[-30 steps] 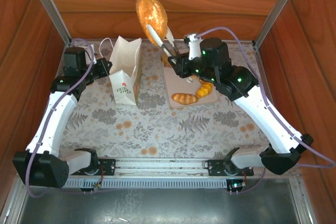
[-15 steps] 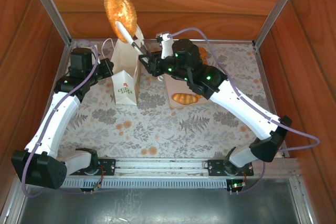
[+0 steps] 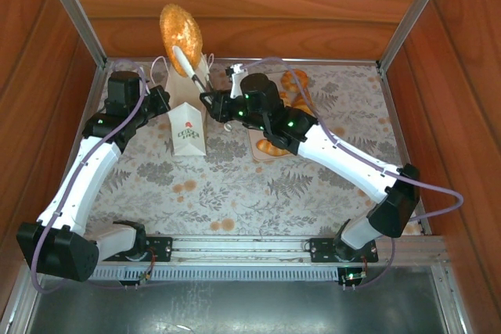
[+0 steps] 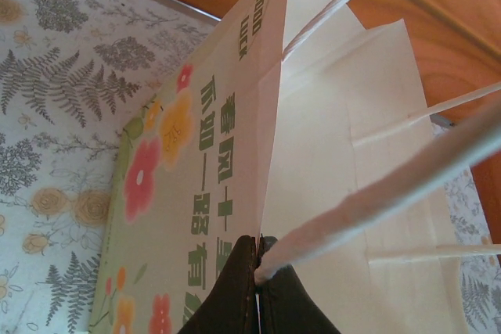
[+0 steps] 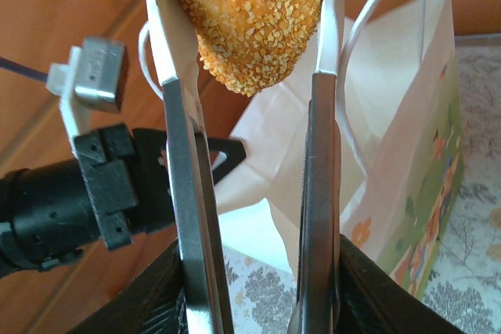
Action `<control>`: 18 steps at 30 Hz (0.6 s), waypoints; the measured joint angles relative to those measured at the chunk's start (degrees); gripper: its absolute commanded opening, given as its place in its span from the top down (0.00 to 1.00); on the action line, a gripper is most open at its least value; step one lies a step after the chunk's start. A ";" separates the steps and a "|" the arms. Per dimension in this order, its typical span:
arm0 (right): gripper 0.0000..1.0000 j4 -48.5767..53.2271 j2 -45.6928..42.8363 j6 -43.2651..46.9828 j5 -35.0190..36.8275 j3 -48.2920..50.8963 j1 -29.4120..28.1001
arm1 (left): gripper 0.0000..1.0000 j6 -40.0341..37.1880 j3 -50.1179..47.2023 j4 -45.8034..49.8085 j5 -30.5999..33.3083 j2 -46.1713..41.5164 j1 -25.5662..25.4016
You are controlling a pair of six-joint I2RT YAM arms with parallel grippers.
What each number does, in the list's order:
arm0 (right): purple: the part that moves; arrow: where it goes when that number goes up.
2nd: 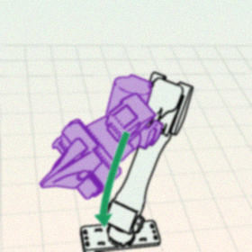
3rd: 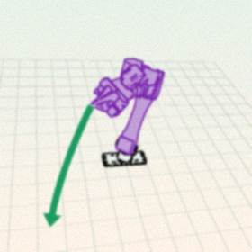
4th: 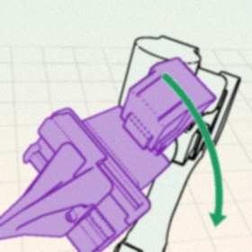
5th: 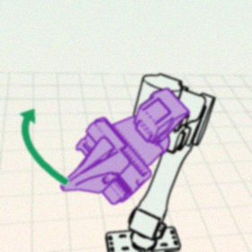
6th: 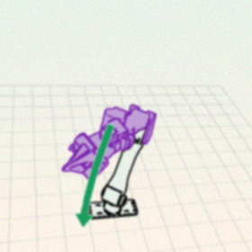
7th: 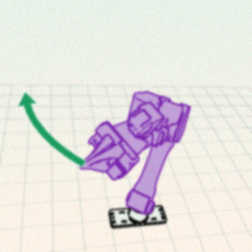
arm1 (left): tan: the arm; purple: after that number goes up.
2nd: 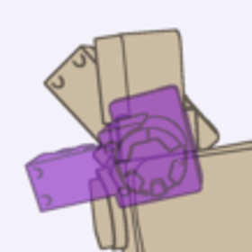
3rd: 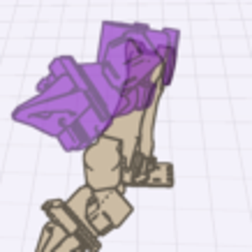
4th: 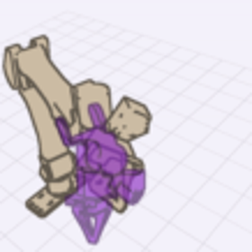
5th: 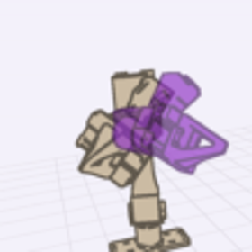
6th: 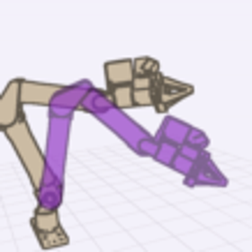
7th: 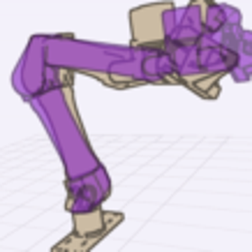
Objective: Place the fake bread into the paper bag
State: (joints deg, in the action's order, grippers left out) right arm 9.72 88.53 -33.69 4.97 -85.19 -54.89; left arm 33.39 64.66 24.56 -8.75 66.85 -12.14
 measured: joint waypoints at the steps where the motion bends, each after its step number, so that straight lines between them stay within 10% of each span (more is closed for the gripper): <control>1: 0.88 0.20 0.17 -0.13 -0.04 -0.02 -0.09 | 1.00 0.13 0.00 -0.20 0.00 0.00 0.00; 18: 0.88 3.54 1.14 1.03 2.43 0.74 -0.72 | 1.00 1.16 -0.48 -1.66 1.05 -0.02 0.02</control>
State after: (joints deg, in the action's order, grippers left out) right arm 13.26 89.67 -32.67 7.40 -84.44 -55.61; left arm 34.54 64.18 22.90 -7.70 66.83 -12.12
